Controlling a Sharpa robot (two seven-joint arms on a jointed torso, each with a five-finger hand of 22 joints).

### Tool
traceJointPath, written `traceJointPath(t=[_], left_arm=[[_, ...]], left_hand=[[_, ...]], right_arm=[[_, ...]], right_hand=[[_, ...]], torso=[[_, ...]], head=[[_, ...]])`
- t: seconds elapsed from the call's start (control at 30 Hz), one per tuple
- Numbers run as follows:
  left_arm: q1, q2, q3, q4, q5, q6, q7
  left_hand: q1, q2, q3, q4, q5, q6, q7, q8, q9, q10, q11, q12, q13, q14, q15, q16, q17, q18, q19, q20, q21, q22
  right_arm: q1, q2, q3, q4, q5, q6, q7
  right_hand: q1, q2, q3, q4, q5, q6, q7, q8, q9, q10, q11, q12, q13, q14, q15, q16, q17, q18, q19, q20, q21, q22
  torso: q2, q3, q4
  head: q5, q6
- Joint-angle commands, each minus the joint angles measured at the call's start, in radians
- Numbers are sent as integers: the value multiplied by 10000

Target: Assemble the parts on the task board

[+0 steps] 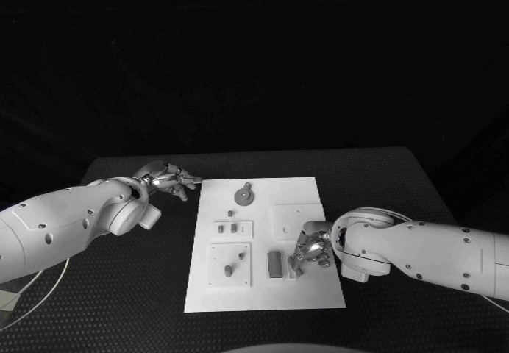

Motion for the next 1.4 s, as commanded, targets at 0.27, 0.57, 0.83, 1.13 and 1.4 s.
traceJointPath(t=[0.27, 0.57, 0.83, 1.13, 1.4], left_arm=[[14, 11, 5, 27, -46, 103, 10], [14, 8, 5, 29, -47, 95, -1], [14, 0, 5, 32, -50, 87, -6], [14, -1, 5, 31, -51, 88, -8], [14, -3, 5, 29, -60, 91, -18]], left_hand=[[-113, -16, -70, 11, 11, -63, 14, 44, -11, -44, 34, 41, 12, 14, -26, -45, 14, 141, 44, -5, -40, -17], [-119, -10, -70, 18, 10, -63, 15, 44, -13, -44, 34, 41, 12, 15, -26, -46, 16, 141, 44, -4, -40, -18], [-121, -7, -70, 22, 11, -62, 14, 45, -14, -44, 34, 41, 12, 15, -26, -47, 17, 141, 45, -4, -40, -19], [-125, -4, -70, 27, 11, -62, 14, 46, -16, -45, 34, 41, 11, 15, -26, -48, 18, 141, 45, -4, -40, -19], [-136, 1, -71, 38, 10, -62, 15, 46, -17, -44, 34, 41, 11, 16, -25, -49, 19, 140, 45, -3, -40, -20]], right_arm=[[-53, 70, -29, -73, -626, 479, -75], [-79, 103, -34, -100, -672, 510, -58], [-80, 124, -35, -116, -676, 379, -23], [-80, 148, -35, -136, -719, 436, 96], [-80, 131, -35, -97, -719, 580, 230]], right_hand=[[-618, -8, 72, 327, 40, 56, -2, -81, -130, -14, -59, 2, -8, 13, -55, -35, -12, 138, 108, -16, -89, 109], [-747, 40, 115, 421, 39, 72, -7, -76, -146, -11, -65, 10, -3, 17, -60, -26, -8, 138, 122, -31, -93, 119], [-923, 81, 130, 541, 34, 99, -16, -65, -159, -3, -74, 25, 6, 20, -68, -12, -1, 138, 137, -40, -94, 133], [-1499, 322, 81, 806, 30, 178, -47, -35, -196, 23, -102, 53, 24, 15, -90, 25, 18, 138, 134, -48, -89, 166], [-1880, 463, 95, 901, 33, 239, -67, -19, -238, 51, -121, 66, 33, 10, -105, 44, 23, 138, 121, -48, -77, 179]], torso=[[4, 14, -5], [2, 6, -2], [1, 4, 1], [1, 7, -1], [2, 10, 0]], head=[[0, -8], [-3, -13], [-6, -17], [-9, -14], [-10, -30]])
